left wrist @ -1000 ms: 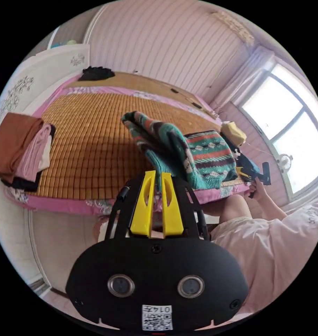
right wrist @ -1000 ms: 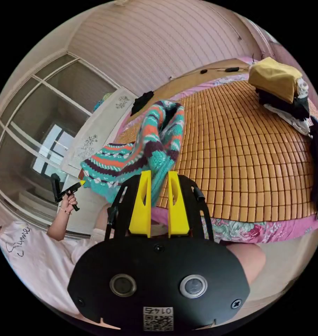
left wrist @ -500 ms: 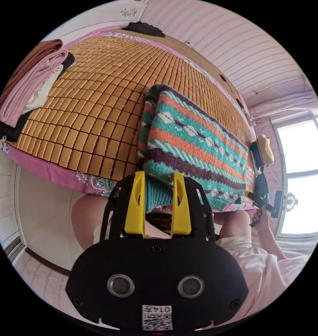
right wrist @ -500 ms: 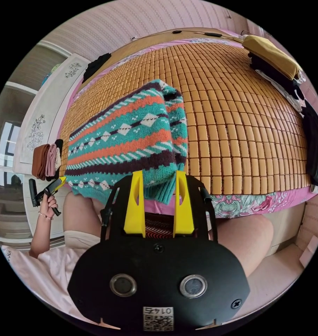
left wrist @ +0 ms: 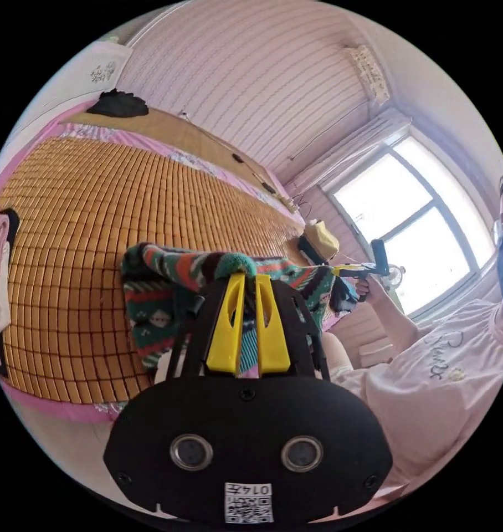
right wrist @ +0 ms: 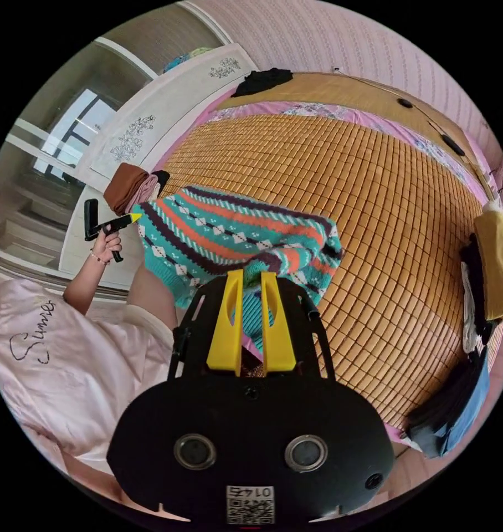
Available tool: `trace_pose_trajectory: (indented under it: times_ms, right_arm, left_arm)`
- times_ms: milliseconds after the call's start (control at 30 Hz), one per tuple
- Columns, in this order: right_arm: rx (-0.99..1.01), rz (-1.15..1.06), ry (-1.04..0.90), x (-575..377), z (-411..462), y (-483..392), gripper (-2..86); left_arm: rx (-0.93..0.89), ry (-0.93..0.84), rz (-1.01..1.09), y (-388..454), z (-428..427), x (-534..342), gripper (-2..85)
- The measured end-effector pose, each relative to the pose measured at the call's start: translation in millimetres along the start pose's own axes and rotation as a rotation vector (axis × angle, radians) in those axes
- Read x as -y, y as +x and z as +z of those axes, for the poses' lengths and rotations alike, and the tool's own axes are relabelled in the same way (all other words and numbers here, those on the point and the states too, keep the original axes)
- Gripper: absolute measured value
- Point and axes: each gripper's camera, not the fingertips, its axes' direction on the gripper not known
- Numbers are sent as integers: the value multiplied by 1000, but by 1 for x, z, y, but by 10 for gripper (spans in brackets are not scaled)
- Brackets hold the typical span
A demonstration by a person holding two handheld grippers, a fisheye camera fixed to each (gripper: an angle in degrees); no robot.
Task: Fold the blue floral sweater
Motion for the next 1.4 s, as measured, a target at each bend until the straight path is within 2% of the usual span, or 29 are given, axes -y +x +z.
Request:
trace_pose_trajectory:
  times_ms: [67,133,233,367,567,633,800,867,967,1067,1167,1300,1400]
  right_arm:
    - [3,18,185,35,-31,22,34]
    - [-103,117,565,62,-71,53,24]
    - [-145,248,647,82,-70,74,27]
    - [-169,118,562,71,-25,52,55]
    - [-118,-60,145,57,123,6,124]
    - [-130,-186,26,67,174,-26,154]
    - [-257,-401,-76,114,244,-81,170]
    - [-290,-423,-101,136,264,-91,163]
    - [-347,-402,-239,165,306,-88,133]
    - [-306,-359,-198,179,297,-72,78]
    - [-118,-243,-104,183,258,-34,56]
    - [-7,-14,215,158,156,44,49]
    - [-69,164,448,116,79,98,46]
  left_arm:
    - [50,145,-19,2,-12,56,46]
    - [166,216,-52,0,-14,95,53]
    - [368,213,-189,-15,-6,130,81]
    - [367,212,-101,-9,-4,119,83]
    - [365,-2,72,14,31,78,92]
    - [389,-14,70,21,33,66,90]
    - [469,-65,47,25,33,38,87]
    - [486,-120,-11,15,38,31,91]
    - [457,-171,-48,10,46,34,97]
    - [457,-160,66,32,50,42,96]
    - [443,-217,223,61,68,46,95]
    - [423,-286,393,96,108,56,101]
    - [388,-308,473,121,150,76,117]
